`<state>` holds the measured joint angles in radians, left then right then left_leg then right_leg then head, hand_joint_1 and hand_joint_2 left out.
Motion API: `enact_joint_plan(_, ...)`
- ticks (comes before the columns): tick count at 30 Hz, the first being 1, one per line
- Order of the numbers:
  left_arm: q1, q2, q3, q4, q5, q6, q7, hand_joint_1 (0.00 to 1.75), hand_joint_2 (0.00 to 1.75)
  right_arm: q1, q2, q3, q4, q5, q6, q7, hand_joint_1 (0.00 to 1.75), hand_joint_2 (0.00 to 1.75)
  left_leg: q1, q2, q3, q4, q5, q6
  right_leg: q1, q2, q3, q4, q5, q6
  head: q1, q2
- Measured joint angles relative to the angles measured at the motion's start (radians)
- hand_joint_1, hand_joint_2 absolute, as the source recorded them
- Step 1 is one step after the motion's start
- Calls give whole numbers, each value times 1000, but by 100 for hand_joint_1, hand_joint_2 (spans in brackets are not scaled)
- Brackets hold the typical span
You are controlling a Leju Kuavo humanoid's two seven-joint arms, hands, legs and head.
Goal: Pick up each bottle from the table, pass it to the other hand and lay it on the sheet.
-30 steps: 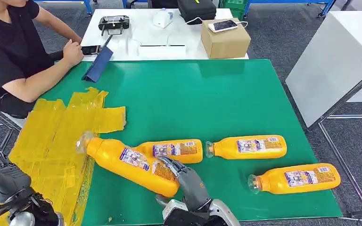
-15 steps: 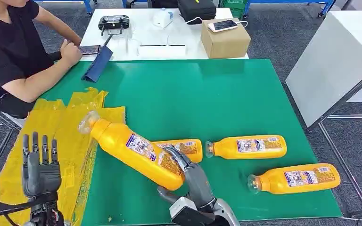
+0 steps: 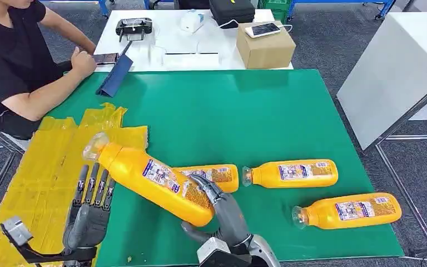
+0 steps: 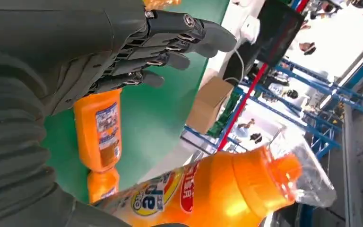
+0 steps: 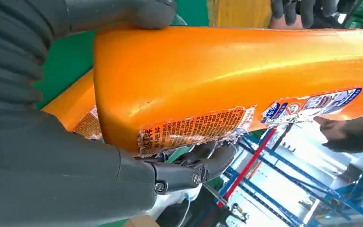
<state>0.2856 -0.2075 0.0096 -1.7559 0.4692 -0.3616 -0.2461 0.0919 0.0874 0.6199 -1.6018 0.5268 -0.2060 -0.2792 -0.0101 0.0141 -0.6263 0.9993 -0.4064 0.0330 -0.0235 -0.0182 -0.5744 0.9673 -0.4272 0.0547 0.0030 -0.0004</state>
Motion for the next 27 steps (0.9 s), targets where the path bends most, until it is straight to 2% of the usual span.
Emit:
enact_joint_plan(18,21,16,-45,-4,-12,-11,-26,0,175,-3,21,24,22,43,48,0,175,175,0,0,0,0,0,0,0,0,3,0,0,0,0,0)
enact_joint_plan(27,19,14,-42,-9,-55,13,-37,0,175,-122,62,151,255,134,145,-23,175,175,0,0,0,0,0,0,0,0,-6,0,-1,-1,0,0)
